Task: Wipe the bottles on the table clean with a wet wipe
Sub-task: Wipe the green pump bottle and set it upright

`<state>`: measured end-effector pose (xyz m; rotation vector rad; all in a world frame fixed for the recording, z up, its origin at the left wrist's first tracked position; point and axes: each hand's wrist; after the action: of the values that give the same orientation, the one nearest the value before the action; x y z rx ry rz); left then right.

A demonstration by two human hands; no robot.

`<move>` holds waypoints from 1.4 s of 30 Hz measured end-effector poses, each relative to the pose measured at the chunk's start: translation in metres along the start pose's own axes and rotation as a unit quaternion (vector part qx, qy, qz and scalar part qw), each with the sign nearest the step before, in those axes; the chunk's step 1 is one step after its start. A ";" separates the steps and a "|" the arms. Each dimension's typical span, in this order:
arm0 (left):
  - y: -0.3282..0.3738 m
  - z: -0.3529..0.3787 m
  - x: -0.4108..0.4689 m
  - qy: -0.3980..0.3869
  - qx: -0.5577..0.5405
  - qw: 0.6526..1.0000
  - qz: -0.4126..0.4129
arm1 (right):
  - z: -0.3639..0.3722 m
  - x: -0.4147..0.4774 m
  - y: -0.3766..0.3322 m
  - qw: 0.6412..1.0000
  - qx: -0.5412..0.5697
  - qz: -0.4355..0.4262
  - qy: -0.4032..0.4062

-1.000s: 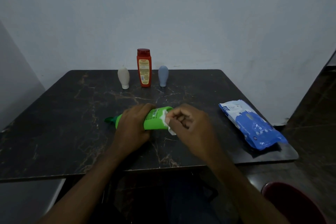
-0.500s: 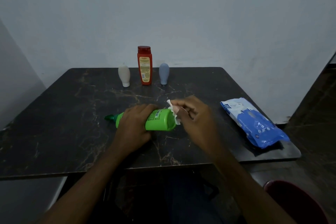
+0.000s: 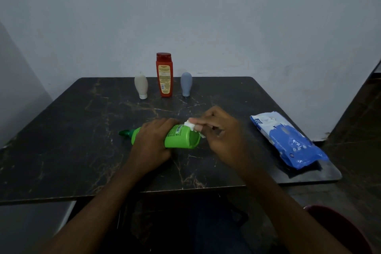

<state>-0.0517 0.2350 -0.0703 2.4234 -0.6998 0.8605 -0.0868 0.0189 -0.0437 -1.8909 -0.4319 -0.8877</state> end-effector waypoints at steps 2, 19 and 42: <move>0.000 0.001 -0.001 -0.001 0.009 1.000 0.009 | 0.001 -0.010 -0.001 0.998 -0.005 0.062 0.014; 0.000 0.007 -0.004 -0.067 0.176 0.969 0.159 | 0.001 -0.020 -0.007 0.933 0.074 0.350 0.039; 0.048 -0.036 0.101 0.234 -0.198 0.945 -0.117 | 0.007 0.024 0.063 0.651 0.340 0.675 0.075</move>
<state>-0.0282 0.1893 0.0347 1.8051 -0.3497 1.0297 -0.0282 -0.0063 -0.0667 -0.9166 0.6778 0.1927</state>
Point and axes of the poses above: each hand's wrist, its own x-axis towards the middle knuckle, its own z-axis out of the palm, y = z × x, and after that the axes turned 11 degrees about y, right-handed
